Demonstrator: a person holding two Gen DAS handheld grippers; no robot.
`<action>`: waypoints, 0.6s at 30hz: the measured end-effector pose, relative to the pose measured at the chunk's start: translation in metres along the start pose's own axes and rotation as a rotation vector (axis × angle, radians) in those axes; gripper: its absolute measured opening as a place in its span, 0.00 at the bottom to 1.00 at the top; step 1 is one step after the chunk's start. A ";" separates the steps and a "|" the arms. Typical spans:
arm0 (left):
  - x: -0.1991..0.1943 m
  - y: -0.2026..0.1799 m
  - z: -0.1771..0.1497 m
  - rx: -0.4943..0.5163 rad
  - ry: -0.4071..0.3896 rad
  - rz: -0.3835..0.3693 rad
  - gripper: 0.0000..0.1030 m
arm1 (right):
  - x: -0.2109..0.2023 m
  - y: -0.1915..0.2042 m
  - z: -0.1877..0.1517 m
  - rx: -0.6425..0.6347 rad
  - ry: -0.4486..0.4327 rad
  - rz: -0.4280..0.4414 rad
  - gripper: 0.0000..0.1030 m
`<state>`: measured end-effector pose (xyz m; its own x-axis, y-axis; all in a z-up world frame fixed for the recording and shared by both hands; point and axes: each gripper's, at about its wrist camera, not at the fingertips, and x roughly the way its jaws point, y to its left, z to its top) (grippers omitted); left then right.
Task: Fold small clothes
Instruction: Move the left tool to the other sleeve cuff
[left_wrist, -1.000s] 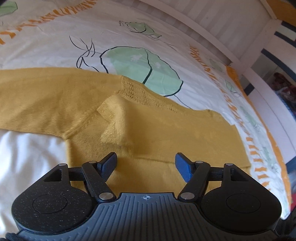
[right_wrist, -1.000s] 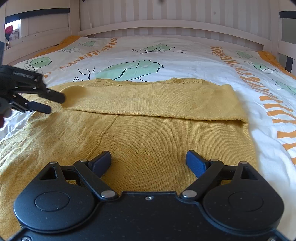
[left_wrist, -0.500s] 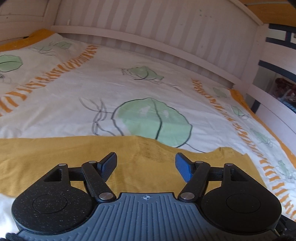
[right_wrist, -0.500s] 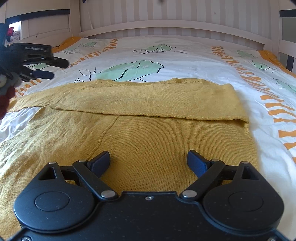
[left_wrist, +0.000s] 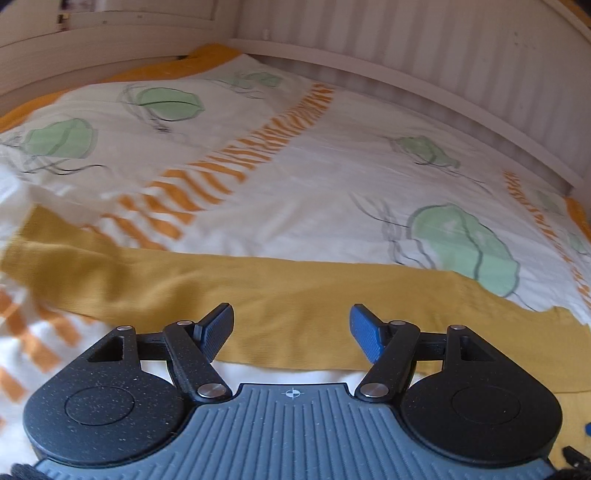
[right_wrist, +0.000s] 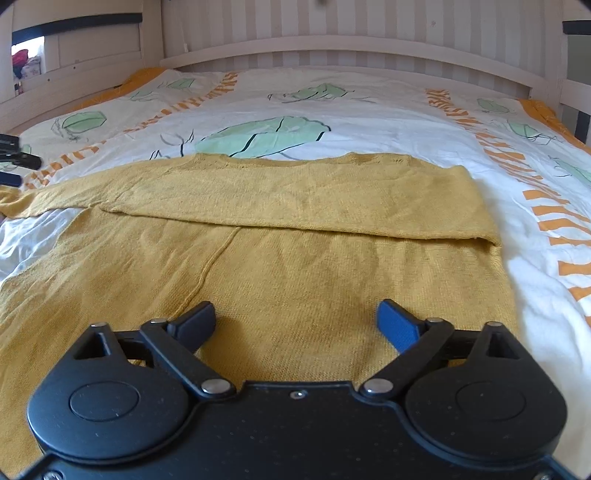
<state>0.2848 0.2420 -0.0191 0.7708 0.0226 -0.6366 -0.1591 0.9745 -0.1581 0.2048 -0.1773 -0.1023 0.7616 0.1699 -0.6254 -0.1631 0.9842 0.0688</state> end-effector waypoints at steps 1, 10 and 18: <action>-0.004 0.011 0.002 -0.010 -0.003 0.015 0.66 | 0.001 0.001 0.000 -0.006 0.004 -0.004 0.96; -0.030 0.099 0.016 -0.072 -0.040 0.174 0.66 | 0.002 0.004 0.001 -0.018 0.015 -0.023 0.97; -0.031 0.138 0.025 -0.037 -0.049 0.253 0.66 | 0.005 0.008 0.015 -0.022 0.080 -0.047 0.99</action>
<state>0.2544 0.3811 -0.0025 0.7324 0.2766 -0.6221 -0.3725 0.9277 -0.0261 0.2163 -0.1678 -0.0930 0.7162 0.1181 -0.6879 -0.1425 0.9896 0.0215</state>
